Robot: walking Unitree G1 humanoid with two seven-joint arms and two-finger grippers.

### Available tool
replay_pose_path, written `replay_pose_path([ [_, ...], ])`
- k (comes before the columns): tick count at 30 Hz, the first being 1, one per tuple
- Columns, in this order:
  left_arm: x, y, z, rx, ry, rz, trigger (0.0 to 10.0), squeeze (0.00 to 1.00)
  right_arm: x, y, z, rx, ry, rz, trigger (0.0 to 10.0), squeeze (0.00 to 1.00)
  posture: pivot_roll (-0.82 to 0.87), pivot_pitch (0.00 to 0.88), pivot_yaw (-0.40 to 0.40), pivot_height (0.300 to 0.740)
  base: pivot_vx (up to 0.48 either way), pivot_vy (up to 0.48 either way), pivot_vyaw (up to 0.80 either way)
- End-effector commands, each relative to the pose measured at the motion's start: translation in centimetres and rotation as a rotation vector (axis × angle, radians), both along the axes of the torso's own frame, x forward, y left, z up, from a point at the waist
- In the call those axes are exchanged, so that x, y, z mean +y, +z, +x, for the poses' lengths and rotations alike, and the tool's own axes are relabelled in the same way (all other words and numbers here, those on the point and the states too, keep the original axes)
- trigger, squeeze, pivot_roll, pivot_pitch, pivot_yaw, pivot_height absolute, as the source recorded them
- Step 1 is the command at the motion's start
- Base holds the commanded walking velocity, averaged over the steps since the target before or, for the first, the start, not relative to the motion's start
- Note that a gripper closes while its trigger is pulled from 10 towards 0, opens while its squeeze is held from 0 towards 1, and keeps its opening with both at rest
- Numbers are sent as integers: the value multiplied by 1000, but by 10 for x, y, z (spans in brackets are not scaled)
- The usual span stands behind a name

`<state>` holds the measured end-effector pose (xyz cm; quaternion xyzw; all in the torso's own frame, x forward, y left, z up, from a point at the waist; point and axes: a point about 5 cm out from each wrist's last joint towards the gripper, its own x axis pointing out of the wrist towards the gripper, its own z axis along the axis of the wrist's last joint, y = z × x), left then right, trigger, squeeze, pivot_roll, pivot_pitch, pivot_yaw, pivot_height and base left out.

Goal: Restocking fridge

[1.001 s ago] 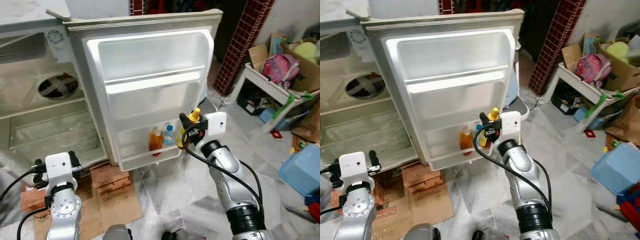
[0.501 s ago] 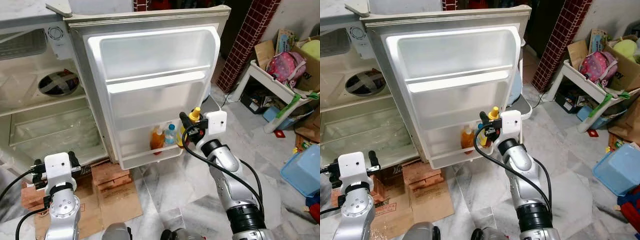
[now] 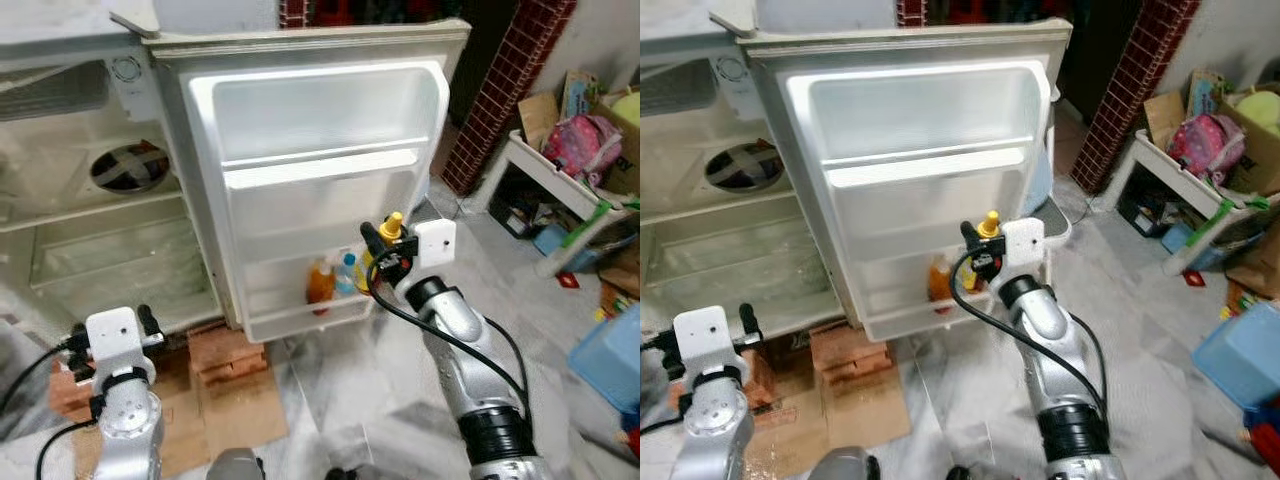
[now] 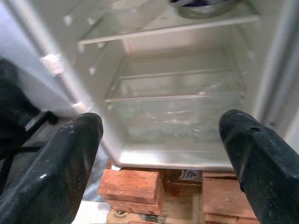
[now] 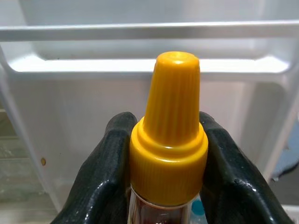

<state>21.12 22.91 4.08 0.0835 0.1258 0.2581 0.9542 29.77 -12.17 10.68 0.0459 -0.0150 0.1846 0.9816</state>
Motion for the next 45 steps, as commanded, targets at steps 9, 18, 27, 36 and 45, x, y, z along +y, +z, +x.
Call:
replay_pose_path([
  [9, 1, 3, 2, -19, 2, -2, 10000, 0, 3, 7, 2, -33, 21, 15, 10000, 0, 52, 33, -53, 740, 0, 315, 0],
  [18, -4, 0, 2, -1, -16, -16, 10000, 0, 2, 8, 3, -35, 26, 13, 10000, 0, 53, 33, -54, 740, 0, 0, 0],
  [27, -39, -2, 7, -41, -315, -146, 10000, 0, 5, 12, 9, -62, 23, 5, 10000, 0, 62, 34, -50, 740, 0, 0, 0],
  [36, -45, 26, -3, -227, -420, -163, 10000, 0, -4, 8, 6, -53, 0, -3, 10000, 0, 54, 47, -53, 740, 0, 0, 0],
  [45, -50, 22, -35, -187, -449, -174, 10000, 0, -5, 5, 4, -35, 1, -3, 10000, 0, 78, 65, -70, 740, 0, 0, 0],
])
